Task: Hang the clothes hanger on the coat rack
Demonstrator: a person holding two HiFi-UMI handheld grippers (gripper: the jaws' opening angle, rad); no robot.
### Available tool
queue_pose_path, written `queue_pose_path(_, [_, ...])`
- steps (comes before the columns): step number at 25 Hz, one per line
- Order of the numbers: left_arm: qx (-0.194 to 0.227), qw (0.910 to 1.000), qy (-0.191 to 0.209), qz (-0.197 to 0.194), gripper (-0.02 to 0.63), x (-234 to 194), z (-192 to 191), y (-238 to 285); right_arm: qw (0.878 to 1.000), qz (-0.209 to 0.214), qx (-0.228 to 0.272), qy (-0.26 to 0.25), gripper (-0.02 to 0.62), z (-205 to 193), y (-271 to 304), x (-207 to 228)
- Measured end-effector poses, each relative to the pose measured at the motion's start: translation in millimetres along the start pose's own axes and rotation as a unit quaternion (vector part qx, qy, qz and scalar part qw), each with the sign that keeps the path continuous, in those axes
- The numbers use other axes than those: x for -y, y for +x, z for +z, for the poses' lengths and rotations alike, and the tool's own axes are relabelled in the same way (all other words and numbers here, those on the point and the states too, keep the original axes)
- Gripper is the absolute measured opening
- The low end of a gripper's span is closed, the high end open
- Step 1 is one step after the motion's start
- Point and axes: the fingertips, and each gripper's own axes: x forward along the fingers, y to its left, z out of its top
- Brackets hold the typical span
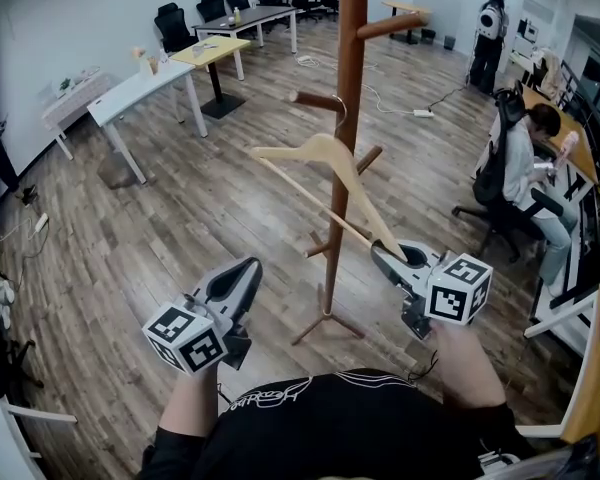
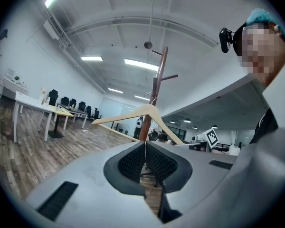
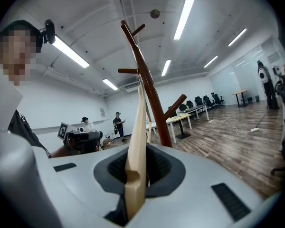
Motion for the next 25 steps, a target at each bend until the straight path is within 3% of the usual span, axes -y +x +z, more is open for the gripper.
queue_pose_path(7, [-0.004, 1.0000, -0.004, 0.007, 0.009, -7, -13, -4, 1.000, 0.020, 0.018, 0.003, 0.055, -5, 0, 3])
queue_pose_path(12, [-0.008, 0.9999, -0.011, 0.003, 0.009, -5, -13, -11, 1.000, 0.006, 0.008, -0.026, 0.060, -2, 1, -1])
queue_pose_path(20, [-0.014, 0.9999, -0.002, 0.000, 0.009, 10, -13, -28, 0.996, -0.041, 0.055, -0.056, 0.229, 13, -17, -9])
queue_pose_path(25, [-0.012, 0.9999, 0.004, -0.008, 0.009, 25, -15, -46, 0.990, -0.075, 0.109, -0.055, 0.238, 24, -49, -23])
